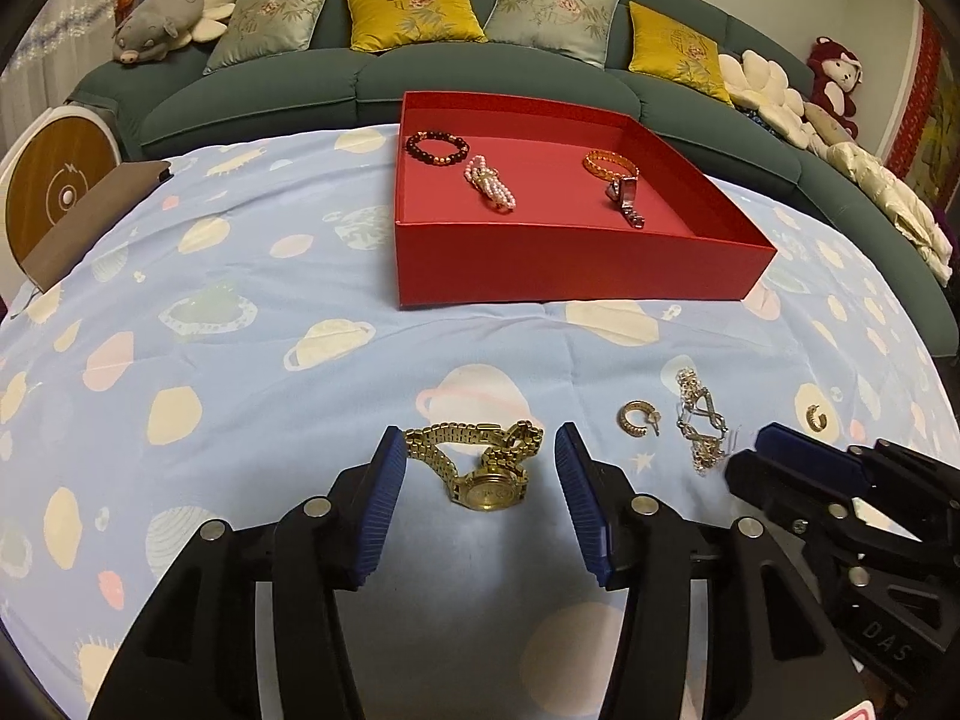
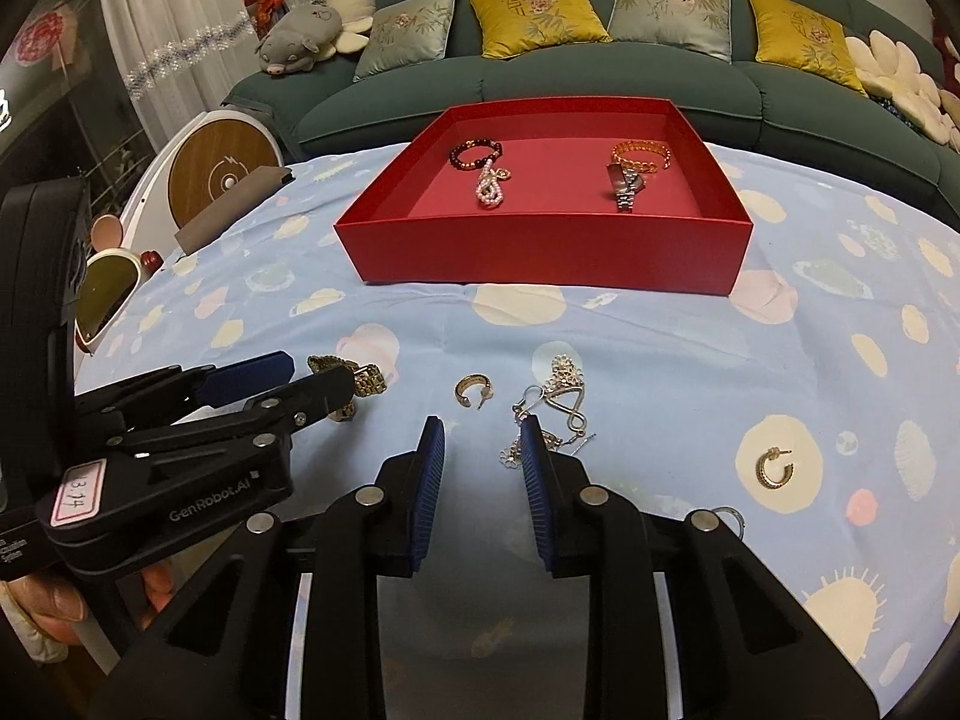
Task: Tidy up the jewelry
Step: 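Grasp the silver ring with the right tool while the left tool holds the gold watch, then carry both items over the red box and open the right tool to drop the ring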
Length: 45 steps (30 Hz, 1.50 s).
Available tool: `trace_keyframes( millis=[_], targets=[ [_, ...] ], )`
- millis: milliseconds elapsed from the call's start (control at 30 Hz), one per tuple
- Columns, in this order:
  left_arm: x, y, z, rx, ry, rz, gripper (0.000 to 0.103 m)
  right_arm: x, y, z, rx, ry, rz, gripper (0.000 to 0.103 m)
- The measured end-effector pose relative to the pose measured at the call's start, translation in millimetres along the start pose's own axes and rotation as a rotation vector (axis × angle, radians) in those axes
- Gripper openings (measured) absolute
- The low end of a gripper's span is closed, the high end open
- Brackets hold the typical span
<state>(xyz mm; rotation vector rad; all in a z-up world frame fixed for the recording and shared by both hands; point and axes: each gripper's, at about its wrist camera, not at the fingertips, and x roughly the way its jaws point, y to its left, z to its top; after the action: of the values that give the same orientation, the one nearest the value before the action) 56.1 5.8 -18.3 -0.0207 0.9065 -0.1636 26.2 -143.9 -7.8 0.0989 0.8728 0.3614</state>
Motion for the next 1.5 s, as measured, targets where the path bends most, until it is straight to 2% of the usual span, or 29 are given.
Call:
trace_keyframes(
  millis=[100,167,200,233,267,467,767,900,1200,1300,1333,1500],
  targets=[
    [14,-1,-3,0.019,0.016,0.034,0.050,-5,-11,-3,0.015,0.000,-0.012,0.026],
    [16,-6,-5,0.052,0.000,0.062,0.047,-8,-22,-5,0.034,-0.003,-0.025,0.026],
    [16,-8,-5,0.057,-0.004,0.058,0.040,-11,-27,-6,0.043,-0.005,-0.033,0.026],
    [16,-9,-4,0.058,-0.006,0.049,0.027,-13,-32,-6,0.052,-0.008,-0.042,0.026],
    [15,-9,-4,0.054,-0.007,0.039,0.023,-16,-38,-7,0.063,-0.009,-0.051,0.026],
    [6,-7,1,0.017,-0.016,-0.009,0.023,-34,-62,-19,0.097,-0.007,-0.090,0.026],
    [-23,-15,6,0.023,-0.064,-0.068,0.023,-37,-72,-35,0.086,0.018,-0.152,0.027],
    [-22,-20,5,0.030,-0.055,-0.076,0.023,-30,-77,-36,0.110,0.039,-0.140,0.027],
    [-23,-21,5,0.031,-0.051,-0.084,0.023,-19,-67,-36,0.057,0.034,-0.165,0.027],
    [-24,-21,4,0.030,-0.052,-0.086,0.023,-17,-64,-35,0.035,0.024,-0.186,0.025],
    [-24,-21,4,0.029,-0.052,-0.086,0.023,-17,-64,-35,0.030,0.022,-0.192,0.021],
    [-26,-21,6,0.019,-0.053,-0.093,0.023,-17,-66,-35,0.036,0.017,-0.196,0.021]
  ],
)
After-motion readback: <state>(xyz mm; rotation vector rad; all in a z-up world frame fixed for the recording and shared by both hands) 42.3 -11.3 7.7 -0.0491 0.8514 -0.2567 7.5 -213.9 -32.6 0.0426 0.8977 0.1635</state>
